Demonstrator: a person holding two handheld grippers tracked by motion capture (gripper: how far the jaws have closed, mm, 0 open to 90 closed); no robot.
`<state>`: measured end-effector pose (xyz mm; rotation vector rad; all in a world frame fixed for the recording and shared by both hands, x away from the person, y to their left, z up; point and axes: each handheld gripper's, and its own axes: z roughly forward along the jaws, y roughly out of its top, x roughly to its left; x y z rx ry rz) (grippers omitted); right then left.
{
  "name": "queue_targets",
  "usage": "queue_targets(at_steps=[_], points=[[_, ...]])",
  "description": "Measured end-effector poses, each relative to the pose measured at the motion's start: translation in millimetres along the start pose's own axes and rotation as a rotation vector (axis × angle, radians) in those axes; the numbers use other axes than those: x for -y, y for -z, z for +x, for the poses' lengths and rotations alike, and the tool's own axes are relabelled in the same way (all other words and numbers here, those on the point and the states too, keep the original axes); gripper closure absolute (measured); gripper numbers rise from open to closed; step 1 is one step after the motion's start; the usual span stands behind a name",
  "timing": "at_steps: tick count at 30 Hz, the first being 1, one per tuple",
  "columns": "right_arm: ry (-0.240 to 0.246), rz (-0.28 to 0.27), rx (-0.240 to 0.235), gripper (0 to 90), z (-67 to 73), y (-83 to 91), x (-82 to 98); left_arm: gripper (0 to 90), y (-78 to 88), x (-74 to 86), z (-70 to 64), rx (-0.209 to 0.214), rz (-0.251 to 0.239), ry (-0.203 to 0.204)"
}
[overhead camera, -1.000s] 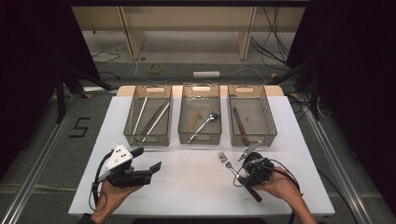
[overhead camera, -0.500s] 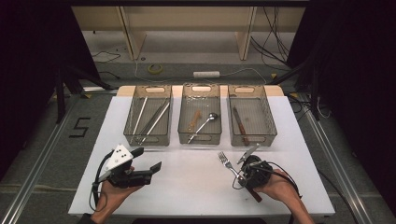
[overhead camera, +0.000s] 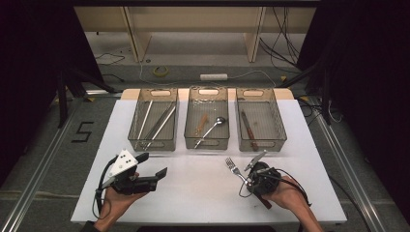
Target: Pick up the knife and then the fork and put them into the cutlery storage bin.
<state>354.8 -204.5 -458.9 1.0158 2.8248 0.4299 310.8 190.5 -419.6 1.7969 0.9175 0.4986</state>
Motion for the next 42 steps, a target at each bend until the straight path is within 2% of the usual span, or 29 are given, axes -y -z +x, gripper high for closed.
queue_targets(at_steps=[8, 17, 31, 42], points=[[-0.011, 0.0, 0.009, 76.5, -0.1, -0.4, -0.2, 16.6, -0.4, 0.2, -0.2, 0.001, 0.0, 0.0], [-0.02, 0.001, 0.016, 77.4, 0.7, -0.5, -0.3, 16.6, -0.5, 0.2, -0.4, 0.002, 0.001, -0.001], [0.016, -0.003, 0.017, 77.8, 0.5, 3.1, 0.0, 16.6, -0.6, 0.2, -0.4, 0.002, 0.001, -0.002], [0.013, -0.019, 0.012, 77.8, -4.3, 7.6, 1.3, 16.6, -0.8, 0.1, -0.5, 0.002, 0.004, -0.003]])
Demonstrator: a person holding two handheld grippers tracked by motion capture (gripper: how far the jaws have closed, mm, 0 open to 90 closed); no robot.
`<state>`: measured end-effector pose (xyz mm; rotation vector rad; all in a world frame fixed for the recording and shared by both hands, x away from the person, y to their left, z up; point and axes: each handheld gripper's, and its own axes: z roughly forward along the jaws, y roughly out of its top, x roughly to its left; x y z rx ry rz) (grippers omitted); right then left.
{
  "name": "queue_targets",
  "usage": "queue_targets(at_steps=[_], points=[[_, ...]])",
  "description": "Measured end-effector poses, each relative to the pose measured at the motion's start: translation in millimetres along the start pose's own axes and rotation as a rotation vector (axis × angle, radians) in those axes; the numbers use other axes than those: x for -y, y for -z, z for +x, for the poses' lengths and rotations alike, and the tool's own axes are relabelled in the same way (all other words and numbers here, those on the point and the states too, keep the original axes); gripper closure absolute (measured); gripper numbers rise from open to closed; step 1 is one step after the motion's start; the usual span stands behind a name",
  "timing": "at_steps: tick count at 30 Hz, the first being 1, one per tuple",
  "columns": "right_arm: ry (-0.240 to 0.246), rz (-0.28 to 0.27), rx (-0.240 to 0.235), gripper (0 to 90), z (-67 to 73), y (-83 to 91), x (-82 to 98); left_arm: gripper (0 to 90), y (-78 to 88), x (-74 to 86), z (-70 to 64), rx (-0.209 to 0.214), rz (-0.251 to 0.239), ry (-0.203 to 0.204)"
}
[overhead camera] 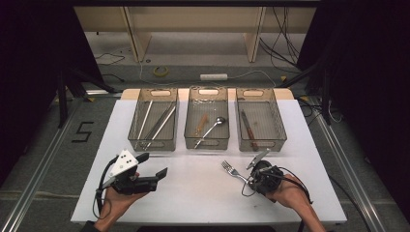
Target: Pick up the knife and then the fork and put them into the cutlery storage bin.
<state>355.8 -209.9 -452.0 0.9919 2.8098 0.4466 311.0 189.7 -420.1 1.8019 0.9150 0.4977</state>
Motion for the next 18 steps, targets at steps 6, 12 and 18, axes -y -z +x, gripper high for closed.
queue_targets(at_steps=[6, 12, 18], points=[[-0.012, -0.021, 0.004, 77.9, -2.9, 6.5, 0.7, 16.6, 0.0, 0.1, 0.0, 0.0, 0.0, 0.001], [-0.005, -0.056, -0.001, 77.9, -5.0, 15.1, -0.2, 16.6, -0.4, 0.1, 0.1, -0.001, 0.002, 0.0], [-0.013, -0.114, -0.011, 77.9, -7.5, 30.6, -3.2, 16.6, -0.2, 0.2, 0.6, -0.004, 0.0, 0.003]])
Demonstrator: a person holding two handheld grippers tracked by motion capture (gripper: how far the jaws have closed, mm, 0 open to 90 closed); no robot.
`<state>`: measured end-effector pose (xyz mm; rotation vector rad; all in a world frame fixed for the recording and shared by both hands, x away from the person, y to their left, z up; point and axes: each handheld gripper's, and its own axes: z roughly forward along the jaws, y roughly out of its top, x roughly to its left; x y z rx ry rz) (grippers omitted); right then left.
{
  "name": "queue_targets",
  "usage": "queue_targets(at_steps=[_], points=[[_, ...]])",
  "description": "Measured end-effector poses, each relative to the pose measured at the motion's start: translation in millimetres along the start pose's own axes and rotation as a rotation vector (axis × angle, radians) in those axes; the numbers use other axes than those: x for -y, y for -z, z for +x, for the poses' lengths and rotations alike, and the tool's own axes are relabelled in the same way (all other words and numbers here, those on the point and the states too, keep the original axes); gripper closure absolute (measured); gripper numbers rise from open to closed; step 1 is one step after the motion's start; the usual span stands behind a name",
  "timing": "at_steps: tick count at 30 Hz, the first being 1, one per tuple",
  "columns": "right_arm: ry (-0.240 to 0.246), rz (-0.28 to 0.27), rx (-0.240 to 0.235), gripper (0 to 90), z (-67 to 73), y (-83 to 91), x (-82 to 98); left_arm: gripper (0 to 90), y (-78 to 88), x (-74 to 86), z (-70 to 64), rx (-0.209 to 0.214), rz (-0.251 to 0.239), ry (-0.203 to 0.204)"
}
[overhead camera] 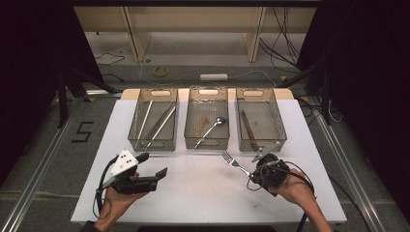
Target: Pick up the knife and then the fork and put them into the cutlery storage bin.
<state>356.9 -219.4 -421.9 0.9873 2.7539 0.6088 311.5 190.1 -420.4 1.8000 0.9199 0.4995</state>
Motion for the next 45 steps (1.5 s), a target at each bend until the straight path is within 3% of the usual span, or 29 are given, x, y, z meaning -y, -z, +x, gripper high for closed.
queue_targets(at_steps=[5, 13, 27, 35, 45], points=[[-0.018, -0.056, 0.018, 77.9, -10.7, 14.2, -4.8, 16.6, 0.0, 0.0, 0.6, -0.002, 0.0, 0.0], [-0.061, -0.11, 0.04, 77.8, -36.7, 23.2, -15.9, 16.6, 0.1, 0.1, 1.7, 0.0, -0.005, 0.012], [-0.126, -0.157, 0.067, 77.8, -71.4, 33.4, -47.1, 16.5, 0.4, 0.0, 1.7, 0.001, -0.007, 0.014], [-0.187, -0.182, 0.061, 77.8, -91.8, 32.3, -64.9, 16.5, 0.6, 0.0, 1.7, 0.002, -0.008, 0.015], [-0.224, -0.202, 0.099, 77.8, -109.5, 29.6, -81.0, 16.4, 0.6, -0.1, 1.7, 0.002, -0.009, 0.014]])
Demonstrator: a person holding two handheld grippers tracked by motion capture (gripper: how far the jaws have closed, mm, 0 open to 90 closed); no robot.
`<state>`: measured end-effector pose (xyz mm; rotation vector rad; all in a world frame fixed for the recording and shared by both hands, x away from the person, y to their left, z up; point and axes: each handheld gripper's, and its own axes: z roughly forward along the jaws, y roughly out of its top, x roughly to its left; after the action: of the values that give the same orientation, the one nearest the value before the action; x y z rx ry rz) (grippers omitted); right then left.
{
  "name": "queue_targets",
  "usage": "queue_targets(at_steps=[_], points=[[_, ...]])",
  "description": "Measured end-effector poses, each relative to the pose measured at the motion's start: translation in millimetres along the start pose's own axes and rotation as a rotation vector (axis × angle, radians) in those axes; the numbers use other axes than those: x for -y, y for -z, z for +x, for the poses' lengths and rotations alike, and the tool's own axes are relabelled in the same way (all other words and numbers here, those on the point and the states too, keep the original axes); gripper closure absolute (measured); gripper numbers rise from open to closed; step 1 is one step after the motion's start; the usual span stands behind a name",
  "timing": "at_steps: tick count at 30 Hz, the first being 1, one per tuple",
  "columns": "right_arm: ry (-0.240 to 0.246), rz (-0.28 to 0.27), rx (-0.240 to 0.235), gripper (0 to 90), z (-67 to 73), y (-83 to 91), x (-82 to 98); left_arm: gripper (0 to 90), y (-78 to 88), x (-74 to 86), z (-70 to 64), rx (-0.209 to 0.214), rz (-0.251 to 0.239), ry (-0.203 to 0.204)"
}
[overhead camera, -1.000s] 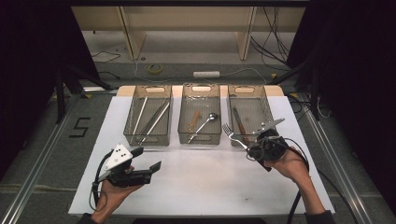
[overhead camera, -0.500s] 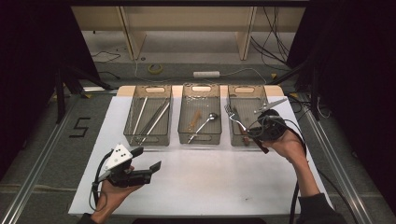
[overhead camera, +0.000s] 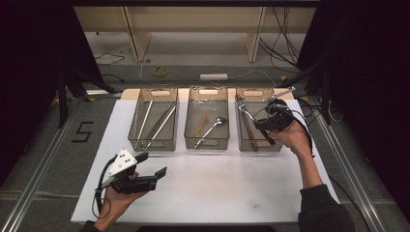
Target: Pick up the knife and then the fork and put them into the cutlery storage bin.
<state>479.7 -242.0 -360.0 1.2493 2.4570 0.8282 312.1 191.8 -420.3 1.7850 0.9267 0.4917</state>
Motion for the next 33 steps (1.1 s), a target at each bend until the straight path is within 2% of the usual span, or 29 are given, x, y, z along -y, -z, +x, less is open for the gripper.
queue_targets(at_steps=[8, 15, 20, 33], points=[[-0.019, -0.001, 0.027, 77.8, -6.3, -6.7, -8.1, 16.4, 0.2, 0.0, 0.0, 0.0, 0.001, -0.003], [-0.055, -0.026, 0.048, 77.8, -15.2, -10.9, -13.4, 16.4, 0.2, -0.1, -0.1, 0.0, 0.001, -0.004], [-0.082, -0.024, 0.067, 77.8, -21.2, -15.6, -15.0, 16.4, 0.3, -0.1, 0.0, -0.001, 0.0, -0.003], [-0.112, -0.005, 0.099, 77.7, -28.6, -28.6, -15.9, 16.4, 0.3, -0.1, -0.1, 0.002, 0.0, -0.004]])
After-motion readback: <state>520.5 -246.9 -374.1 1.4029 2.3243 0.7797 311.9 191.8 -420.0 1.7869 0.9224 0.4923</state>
